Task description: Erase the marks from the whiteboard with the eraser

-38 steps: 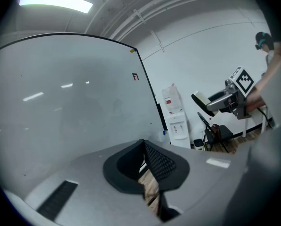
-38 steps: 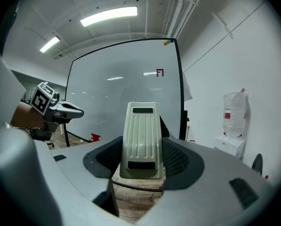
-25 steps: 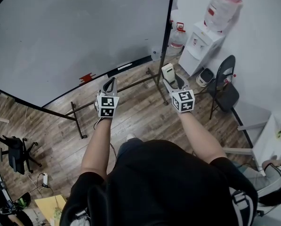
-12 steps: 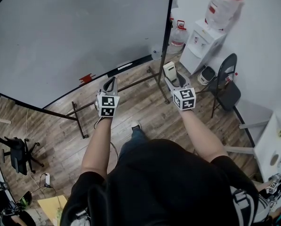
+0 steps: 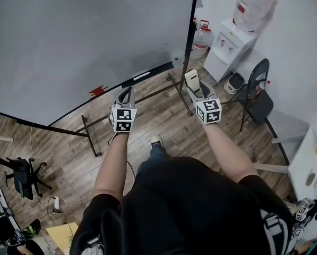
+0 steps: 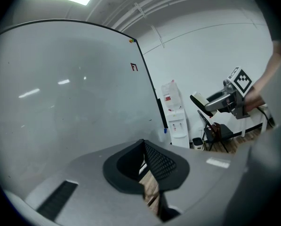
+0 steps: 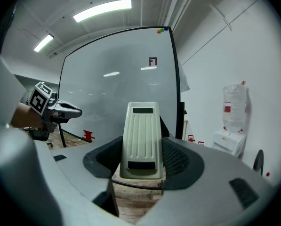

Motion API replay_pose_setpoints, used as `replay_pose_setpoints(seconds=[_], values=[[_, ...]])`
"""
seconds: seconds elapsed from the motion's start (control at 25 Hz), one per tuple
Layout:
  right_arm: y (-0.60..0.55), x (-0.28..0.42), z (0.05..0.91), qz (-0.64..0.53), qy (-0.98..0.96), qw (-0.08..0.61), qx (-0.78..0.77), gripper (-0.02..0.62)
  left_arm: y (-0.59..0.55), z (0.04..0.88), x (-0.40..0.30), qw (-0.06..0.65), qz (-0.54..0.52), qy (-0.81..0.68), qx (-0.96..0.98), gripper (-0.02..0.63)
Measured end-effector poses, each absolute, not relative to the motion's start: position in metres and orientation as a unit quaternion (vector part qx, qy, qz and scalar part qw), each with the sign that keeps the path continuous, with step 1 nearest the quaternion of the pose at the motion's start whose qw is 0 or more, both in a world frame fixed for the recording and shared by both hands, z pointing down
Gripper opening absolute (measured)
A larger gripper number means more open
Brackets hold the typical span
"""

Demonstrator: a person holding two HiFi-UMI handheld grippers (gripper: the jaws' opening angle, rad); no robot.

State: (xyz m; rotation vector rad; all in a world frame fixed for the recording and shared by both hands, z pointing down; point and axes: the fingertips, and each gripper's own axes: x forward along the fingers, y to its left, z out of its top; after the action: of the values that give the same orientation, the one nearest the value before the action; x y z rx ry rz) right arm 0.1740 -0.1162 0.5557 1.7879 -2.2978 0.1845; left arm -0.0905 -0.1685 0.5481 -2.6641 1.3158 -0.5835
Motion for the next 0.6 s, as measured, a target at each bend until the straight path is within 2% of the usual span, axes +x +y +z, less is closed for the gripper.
replay_pose_setpoints(seconds=[0.6], values=[[-0.156, 0.180, 0.565, 0.074, -0.776, 0.114, 0.616, 0.250, -0.215, 0.558, -0.080, 0.055, -0.196, 0.422, -0.884, 0.011]])
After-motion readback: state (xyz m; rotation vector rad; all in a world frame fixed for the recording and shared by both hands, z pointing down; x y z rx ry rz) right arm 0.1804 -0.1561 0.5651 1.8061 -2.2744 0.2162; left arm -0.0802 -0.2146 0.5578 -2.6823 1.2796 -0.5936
